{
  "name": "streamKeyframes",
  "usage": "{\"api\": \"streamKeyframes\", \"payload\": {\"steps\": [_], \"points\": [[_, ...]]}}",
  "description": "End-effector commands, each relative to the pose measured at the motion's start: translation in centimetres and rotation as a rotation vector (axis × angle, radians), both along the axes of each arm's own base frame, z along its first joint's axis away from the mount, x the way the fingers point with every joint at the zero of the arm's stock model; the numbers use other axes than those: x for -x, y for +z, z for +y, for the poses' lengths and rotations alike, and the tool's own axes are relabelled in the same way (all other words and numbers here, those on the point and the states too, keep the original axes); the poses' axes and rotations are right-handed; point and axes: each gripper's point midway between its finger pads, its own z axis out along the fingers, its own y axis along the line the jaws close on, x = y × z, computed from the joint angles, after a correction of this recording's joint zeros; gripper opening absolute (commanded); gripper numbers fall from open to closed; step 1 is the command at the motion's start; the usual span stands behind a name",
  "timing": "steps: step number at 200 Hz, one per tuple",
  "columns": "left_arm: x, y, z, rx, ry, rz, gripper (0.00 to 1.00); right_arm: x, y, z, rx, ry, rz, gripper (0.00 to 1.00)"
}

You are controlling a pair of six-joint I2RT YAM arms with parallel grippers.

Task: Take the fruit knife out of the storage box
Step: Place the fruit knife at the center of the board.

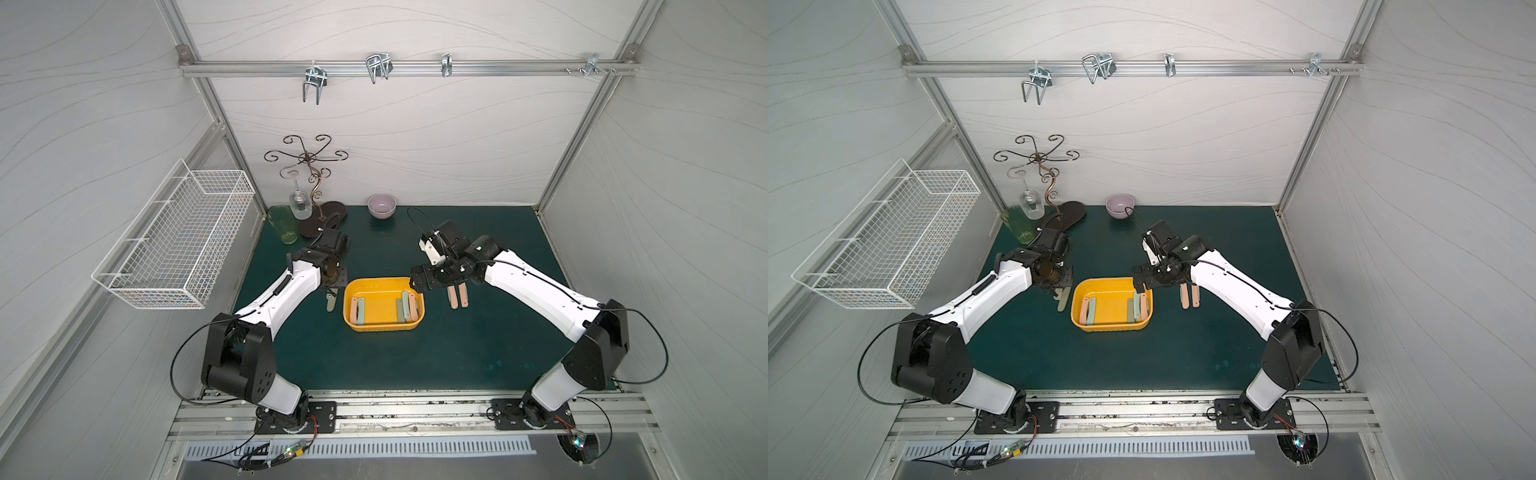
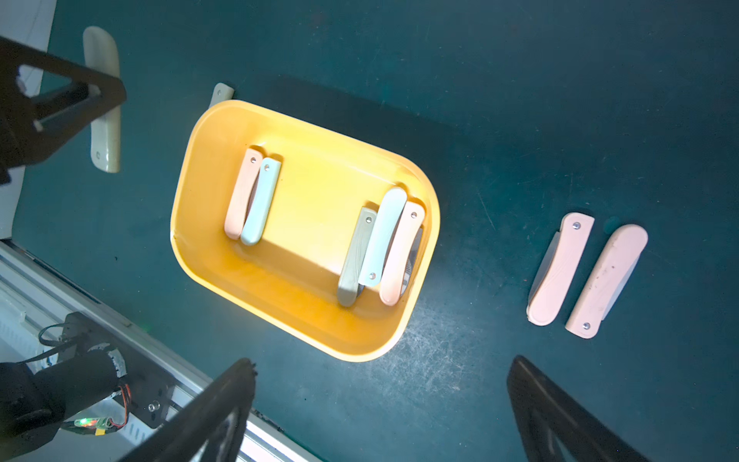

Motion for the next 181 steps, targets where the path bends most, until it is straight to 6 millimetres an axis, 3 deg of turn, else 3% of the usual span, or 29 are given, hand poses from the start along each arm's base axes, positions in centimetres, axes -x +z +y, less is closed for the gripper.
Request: {"api": "streamKeyframes", "payload": {"steps": [1, 49, 107, 181], "points": [[-1.4, -0.3, 1.7, -0.025, -0.006, -0.022, 0.00, 0.8, 0.2, 0.9, 0.007, 0.047, 0.009, 0.99], [-1.8, -2.8, 3.6, -0.036, 0.004, 0.033, 0.00, 1.1, -0.4, 1.7, 0.013, 0.065, 0.021, 0.99], [-1.4, -6.8, 3.8, -0.054, -0.034, 0.135, 0.00, 1.1, -1.0, 2.0, 0.024, 0.067, 0.031, 0.99], [-1.3, -9.2, 3.5, -0.037, -0.052, 0.193, 0.00, 1.0, -1.3, 2.5, 0.030, 0.065, 0.037, 0.99]]}}
